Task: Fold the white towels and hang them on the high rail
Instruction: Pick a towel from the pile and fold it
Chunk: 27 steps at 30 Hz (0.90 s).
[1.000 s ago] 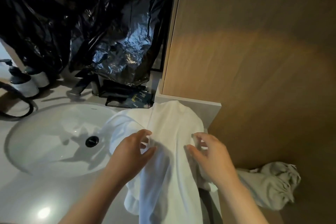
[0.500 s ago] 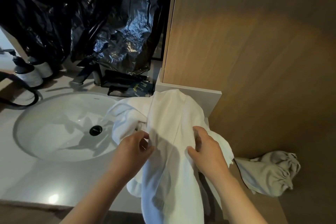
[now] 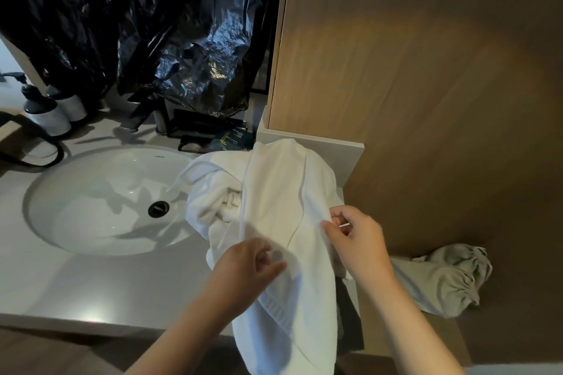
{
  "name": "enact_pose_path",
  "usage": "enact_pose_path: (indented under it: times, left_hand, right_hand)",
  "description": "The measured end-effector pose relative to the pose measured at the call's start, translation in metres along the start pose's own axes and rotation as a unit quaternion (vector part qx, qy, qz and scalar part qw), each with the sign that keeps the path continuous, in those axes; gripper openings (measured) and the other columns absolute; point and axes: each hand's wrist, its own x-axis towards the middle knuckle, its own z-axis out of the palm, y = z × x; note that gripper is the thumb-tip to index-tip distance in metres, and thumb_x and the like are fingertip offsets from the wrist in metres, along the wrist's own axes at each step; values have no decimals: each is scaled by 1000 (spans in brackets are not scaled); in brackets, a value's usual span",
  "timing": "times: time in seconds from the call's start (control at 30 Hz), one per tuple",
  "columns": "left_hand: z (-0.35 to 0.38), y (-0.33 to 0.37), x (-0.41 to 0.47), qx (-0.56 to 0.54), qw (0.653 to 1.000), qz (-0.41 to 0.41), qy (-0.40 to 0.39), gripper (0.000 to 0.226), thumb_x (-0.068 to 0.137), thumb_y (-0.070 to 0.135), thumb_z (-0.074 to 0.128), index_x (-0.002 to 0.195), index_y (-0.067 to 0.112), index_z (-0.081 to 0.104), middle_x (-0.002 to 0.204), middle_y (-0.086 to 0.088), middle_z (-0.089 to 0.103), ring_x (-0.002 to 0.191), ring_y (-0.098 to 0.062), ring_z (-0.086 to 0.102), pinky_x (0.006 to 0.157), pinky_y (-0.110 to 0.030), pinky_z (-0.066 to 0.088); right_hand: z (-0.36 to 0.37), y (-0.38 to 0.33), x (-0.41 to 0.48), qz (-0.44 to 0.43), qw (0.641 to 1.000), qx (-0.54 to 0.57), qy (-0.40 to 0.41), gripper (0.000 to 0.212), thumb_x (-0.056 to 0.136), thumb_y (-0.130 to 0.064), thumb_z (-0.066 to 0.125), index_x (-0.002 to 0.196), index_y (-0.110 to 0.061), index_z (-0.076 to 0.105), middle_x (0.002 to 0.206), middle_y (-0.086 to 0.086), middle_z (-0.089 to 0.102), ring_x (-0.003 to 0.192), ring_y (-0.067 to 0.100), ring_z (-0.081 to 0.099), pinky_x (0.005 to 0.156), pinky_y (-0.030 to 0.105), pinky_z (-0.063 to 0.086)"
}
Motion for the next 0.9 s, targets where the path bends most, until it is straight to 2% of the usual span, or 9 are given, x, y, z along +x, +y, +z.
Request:
enact_pose_path:
  times: [0.13,0.27,0.33,0.4,0.5,0.6,0.7,0.8,0.9]
  left_hand:
    - [10,0,-2,6,1000,-6,-7,30,84,36,69,86,8,61,80,-10,65,76,-25,62,73,-37,54]
    - [19,-6,-5,26,998,-25,-52,26,85,35,67,90,10,61,75,-6,58,65,-17,53,71,-38,52]
    - [22,-9,-5,23,998,-33,-56,24,86,35,67,90,12,62,76,-6,62,67,-16,57,70,-33,53]
    - [21,-11,-6,3,999,-32,-35,25,88,33,64,78,10,62,72,-7,62,62,-12,54,66,-33,51]
    - [10,-13,-6,-18,999,-25,28,18,92,27,61,78,15,65,70,3,63,64,-9,57,70,-33,53]
    - [-14,-12,-8,-48,996,-12,75,13,93,25,59,81,26,64,72,6,65,66,-6,61,65,-23,53]
    - [-46,-12,-5,-43,992,9,120,16,91,18,60,79,28,65,73,10,66,72,2,60,59,-12,46]
    - [-77,-9,1,-28,987,26,155,21,91,7,58,77,22,65,78,9,65,74,-6,58,65,-18,43]
    - [-91,-4,7,-15,983,57,172,18,93,2,55,84,13,66,83,6,64,82,-19,57,75,-29,43]
  right_hand:
    - [-1,1,-1,6,1000,0,-17,16,88,-19,70,88,-34,62,80,-11,64,74,9,61,67,18,50]
    - [-5,-1,3,0,998,-37,-50,25,89,-22,70,109,-33,60,88,-16,61,79,6,61,71,24,52]
    - [-8,-5,6,-16,995,-67,-65,37,89,-23,70,122,-30,57,97,-16,62,86,6,62,80,28,56]
    - [-11,-11,9,-52,990,-108,-76,51,89,-25,70,135,-30,50,118,-15,59,100,6,60,90,30,55]
    - [-18,-23,17,-147,968,-160,-124,59,91,-31,67,144,-35,41,146,-15,39,129,10,44,107,29,43]
    - [-23,-39,28,-229,932,-212,-184,56,93,-35,64,145,-35,42,153,-15,34,142,8,28,116,27,24]
    - [-17,-52,35,-262,912,-226,-222,54,92,-36,66,142,-31,49,155,-10,33,148,9,15,117,26,14]
    - [-7,-62,41,-280,905,-214,-238,57,90,-41,68,142,-29,49,157,-8,32,150,11,7,120,28,10]
    - [2,-69,52,-279,904,-232,-226,74,87,-49,67,151,-27,35,161,-6,23,152,15,1,119,28,5]
